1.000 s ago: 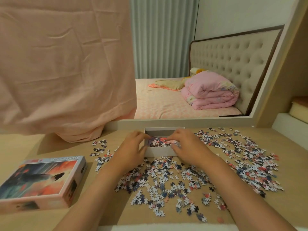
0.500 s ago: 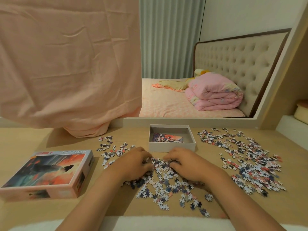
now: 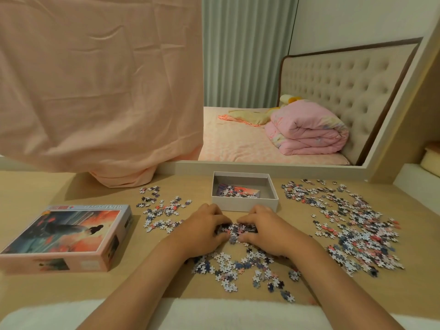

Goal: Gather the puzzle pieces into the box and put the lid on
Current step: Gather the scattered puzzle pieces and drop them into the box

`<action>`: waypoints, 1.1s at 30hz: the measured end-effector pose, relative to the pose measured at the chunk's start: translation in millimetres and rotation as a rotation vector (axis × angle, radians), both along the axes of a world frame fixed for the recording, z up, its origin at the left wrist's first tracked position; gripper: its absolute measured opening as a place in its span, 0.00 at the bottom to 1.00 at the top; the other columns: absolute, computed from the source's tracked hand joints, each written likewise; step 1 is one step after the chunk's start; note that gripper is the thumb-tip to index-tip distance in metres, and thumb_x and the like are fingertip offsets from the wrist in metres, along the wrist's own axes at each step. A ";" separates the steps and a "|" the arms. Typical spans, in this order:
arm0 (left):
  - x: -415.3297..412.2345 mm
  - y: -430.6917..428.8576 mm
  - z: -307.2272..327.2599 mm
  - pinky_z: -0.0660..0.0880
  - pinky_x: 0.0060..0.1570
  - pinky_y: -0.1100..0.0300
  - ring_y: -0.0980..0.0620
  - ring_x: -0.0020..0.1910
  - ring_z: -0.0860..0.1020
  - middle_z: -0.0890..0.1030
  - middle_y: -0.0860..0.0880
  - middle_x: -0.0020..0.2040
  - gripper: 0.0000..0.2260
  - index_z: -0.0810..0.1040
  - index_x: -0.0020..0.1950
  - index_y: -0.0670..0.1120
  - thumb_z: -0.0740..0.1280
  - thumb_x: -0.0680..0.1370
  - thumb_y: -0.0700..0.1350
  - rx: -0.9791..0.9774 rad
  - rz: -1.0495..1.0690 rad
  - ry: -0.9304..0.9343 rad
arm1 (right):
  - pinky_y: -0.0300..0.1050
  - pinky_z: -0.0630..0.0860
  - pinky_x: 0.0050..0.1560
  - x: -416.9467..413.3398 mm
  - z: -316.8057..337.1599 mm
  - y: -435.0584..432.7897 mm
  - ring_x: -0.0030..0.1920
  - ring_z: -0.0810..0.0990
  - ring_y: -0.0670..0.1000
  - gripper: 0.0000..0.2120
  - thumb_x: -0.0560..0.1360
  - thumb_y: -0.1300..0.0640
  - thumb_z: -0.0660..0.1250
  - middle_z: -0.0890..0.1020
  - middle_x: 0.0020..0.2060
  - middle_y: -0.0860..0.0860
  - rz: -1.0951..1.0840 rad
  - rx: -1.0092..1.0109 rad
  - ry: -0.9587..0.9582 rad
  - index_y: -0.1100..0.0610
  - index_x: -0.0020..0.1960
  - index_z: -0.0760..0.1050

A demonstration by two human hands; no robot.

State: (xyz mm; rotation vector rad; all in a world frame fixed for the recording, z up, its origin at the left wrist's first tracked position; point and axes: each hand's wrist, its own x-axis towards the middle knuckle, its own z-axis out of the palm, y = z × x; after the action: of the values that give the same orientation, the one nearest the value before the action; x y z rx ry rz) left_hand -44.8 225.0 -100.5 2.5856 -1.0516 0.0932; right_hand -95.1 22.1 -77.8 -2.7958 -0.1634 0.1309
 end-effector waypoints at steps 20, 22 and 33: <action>49.9 -23.4 51.6 0.74 0.40 0.63 0.55 0.39 0.79 0.82 0.53 0.41 0.02 0.82 0.47 0.51 0.72 0.76 0.45 -0.471 0.086 0.158 | 0.40 0.77 0.35 37.6 41.3 -5.2 0.28 0.80 0.44 0.06 0.73 0.61 0.76 0.83 0.32 0.46 -0.251 0.496 -0.250 0.50 0.47 0.85; 62.1 -29.9 52.2 0.71 0.37 0.66 0.57 0.36 0.78 0.80 0.55 0.39 0.02 0.82 0.48 0.48 0.71 0.76 0.43 -0.521 0.150 0.074 | 0.40 0.76 0.39 52.3 45.6 -5.7 0.31 0.79 0.44 0.06 0.72 0.60 0.76 0.84 0.35 0.46 -0.277 0.498 -0.327 0.52 0.48 0.85; 86.4 -35.7 14.5 0.63 0.57 0.53 0.50 0.56 0.73 0.81 0.54 0.57 0.15 0.79 0.63 0.57 0.56 0.83 0.54 -0.156 0.123 -0.184 | 0.40 0.75 0.48 79.8 33.8 -3.8 0.44 0.81 0.44 0.09 0.78 0.56 0.70 0.86 0.46 0.47 -0.164 0.265 -0.206 0.50 0.56 0.84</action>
State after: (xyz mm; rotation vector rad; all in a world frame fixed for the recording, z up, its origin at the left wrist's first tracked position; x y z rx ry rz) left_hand 41.6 189.3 -86.0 2.5341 -0.9048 0.4336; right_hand -15.3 18.3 -44.0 -2.5393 0.0009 -0.2040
